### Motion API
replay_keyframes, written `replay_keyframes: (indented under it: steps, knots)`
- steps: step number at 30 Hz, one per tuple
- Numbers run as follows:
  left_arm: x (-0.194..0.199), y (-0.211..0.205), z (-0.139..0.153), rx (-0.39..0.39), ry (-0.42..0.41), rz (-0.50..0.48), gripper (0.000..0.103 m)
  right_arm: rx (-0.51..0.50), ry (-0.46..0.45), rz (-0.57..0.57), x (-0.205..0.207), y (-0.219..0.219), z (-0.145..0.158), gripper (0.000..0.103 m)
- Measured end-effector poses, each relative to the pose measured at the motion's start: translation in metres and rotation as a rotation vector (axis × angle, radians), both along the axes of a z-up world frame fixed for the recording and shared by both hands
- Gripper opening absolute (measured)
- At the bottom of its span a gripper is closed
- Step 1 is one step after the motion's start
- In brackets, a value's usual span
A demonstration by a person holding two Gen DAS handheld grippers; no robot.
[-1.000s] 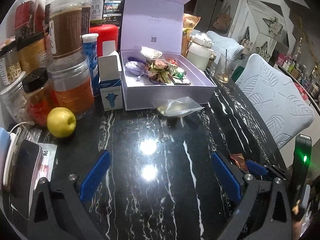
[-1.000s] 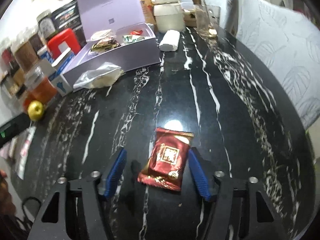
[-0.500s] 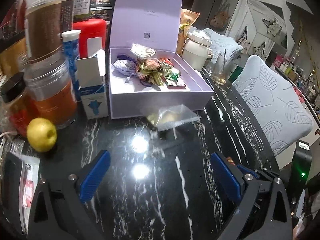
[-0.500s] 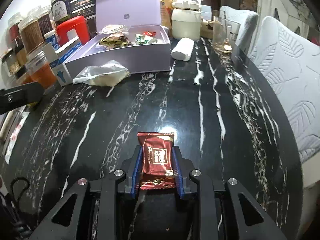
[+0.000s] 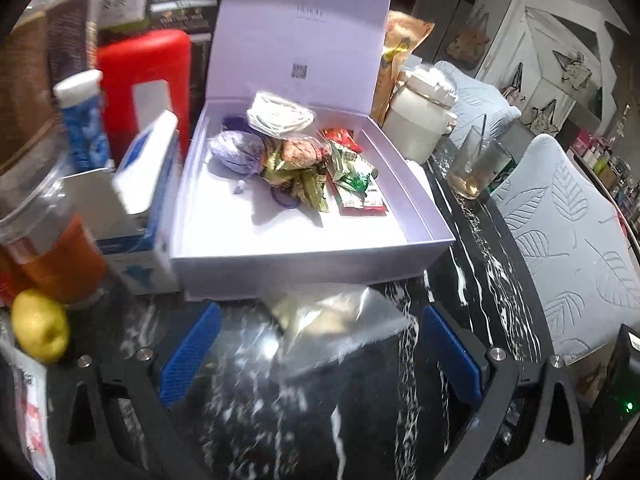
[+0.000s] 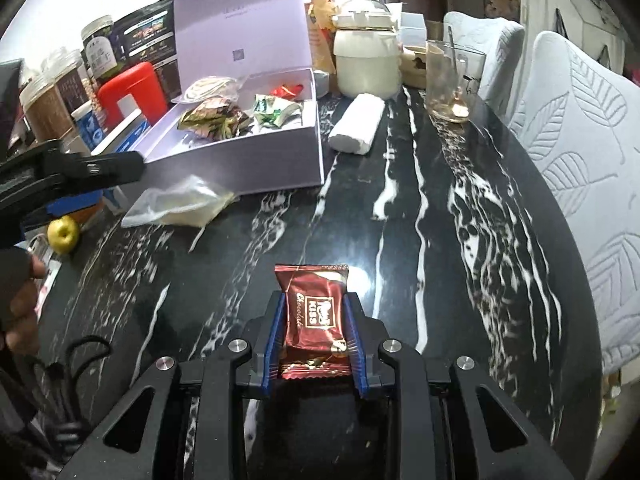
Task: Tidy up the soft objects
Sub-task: 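Grasp the red-brown Kisses packet with the right gripper while the left grasps the clear zip bag, then carry the Kisses packet and the zip bag over the lavender box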
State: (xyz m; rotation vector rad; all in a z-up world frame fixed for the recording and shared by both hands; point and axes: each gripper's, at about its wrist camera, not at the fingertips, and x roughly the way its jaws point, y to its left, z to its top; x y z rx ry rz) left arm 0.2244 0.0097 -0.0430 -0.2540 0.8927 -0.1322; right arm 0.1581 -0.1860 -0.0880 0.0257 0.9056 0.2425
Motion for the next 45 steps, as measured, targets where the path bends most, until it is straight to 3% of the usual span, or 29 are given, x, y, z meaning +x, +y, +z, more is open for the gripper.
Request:
replay_keyframes:
  steps: [5,9,13,16,19,23,29,31,36,45]
  knots:
    - [0.019,-0.003,-0.017,0.023,0.041,0.041,0.102,0.016,0.008,0.015,0.012,-0.004,-0.001,0.029]
    - [0.027,0.003,-0.036,-0.04,0.115,0.055,0.102,0.046,0.026,0.022,0.019,-0.01,-0.003,0.029]
    - [0.024,0.006,-0.043,-0.077,0.121,0.06,0.102,0.06,0.033,0.017,0.021,-0.015,-0.005,0.029]
    - [0.022,0.001,-0.045,-0.062,0.144,0.037,0.102,0.069,0.039,0.016,0.02,-0.018,-0.006,0.029]
    - [0.02,-0.007,-0.047,0.003,0.144,0.005,0.102,0.077,0.041,0.003,0.016,-0.021,-0.006,0.029]
    - [0.017,-0.007,-0.047,-0.004,0.127,-0.002,0.101,0.083,0.029,-0.024,0.01,-0.026,-0.004,0.029]
    - [0.015,-0.01,-0.045,-0.004,0.105,-0.014,0.082,0.08,0.03,-0.048,0.002,-0.031,-0.004,0.029]
    - [0.017,-0.015,-0.044,-0.01,0.106,-0.033,0.065,0.086,0.03,-0.051,0.001,-0.032,-0.004,0.029]
    - [0.018,-0.023,-0.043,-0.002,0.09,-0.064,0.055,0.086,0.018,-0.062,-0.001,-0.033,-0.002,0.029]
    - [0.004,-0.024,-0.037,0.006,0.058,-0.075,0.053,0.101,0.02,-0.074,-0.006,-0.035,-0.003,0.029]
